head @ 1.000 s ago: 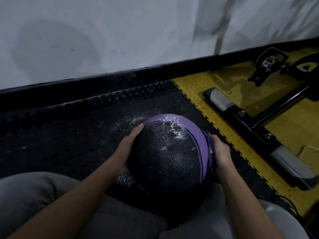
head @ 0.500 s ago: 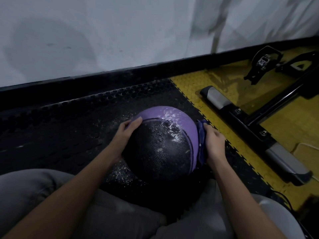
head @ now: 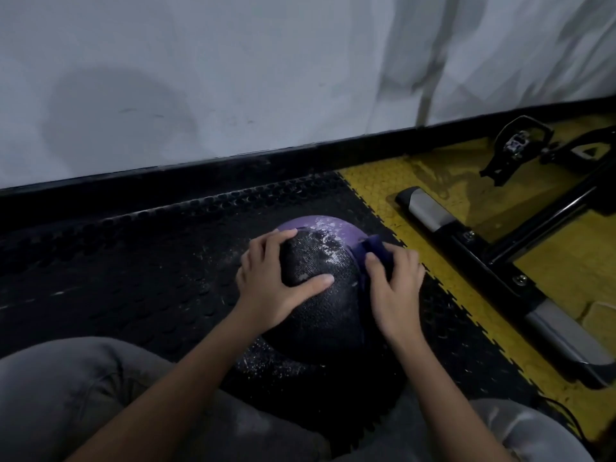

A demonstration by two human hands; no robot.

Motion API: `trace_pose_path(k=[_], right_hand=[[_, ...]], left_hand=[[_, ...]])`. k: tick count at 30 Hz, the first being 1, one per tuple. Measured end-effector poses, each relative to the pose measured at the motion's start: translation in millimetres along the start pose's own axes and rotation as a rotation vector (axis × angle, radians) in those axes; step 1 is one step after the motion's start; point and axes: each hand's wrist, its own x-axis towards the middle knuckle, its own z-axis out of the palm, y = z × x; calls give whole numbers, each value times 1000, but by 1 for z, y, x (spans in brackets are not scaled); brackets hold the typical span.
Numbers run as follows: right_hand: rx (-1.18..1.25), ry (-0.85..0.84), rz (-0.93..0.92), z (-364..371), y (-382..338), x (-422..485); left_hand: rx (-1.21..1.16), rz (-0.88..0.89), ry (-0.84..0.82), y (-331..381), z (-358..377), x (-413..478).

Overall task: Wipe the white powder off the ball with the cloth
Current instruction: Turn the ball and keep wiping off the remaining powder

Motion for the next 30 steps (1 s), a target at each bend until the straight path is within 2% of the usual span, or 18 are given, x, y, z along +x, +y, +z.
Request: trace_pose_path(k=[1, 3, 5, 9, 11, 14, 19, 21, 25, 27, 30], right_hand=[[-61, 13, -117, 2, -2, -5], [-112, 12, -191, 2, -4, -4], [-61, -3, -144, -1, 0, 7], [85, -78, 103, -7, 8, 31], [136, -92, 163, -5, 13, 37], [227, -68, 182, -2, 15, 43], [245, -20, 122, -7, 9, 51], [240, -48, 117, -9, 8, 53], [270, -118, 146, -10, 8, 47], [281, -114, 138, -11, 7, 40], [266, -76, 98, -11, 3, 25]], left_hand=[[31, 9, 14, 0, 2, -1], [114, 47, 36, 0, 5, -5], [168, 81, 42, -1, 4, -6], [250, 136, -13, -2, -3, -5], [321, 156, -17, -2, -5, -8], [394, 231, 61, -2, -5, -17], [324, 330, 191, -2, -11, -18], [286, 341, 102, 3, -17, -8], [221, 252, -214, 5, -18, 5], [182, 230, -248, 0, -13, 2], [188, 219, -212, -5, -11, -2]])
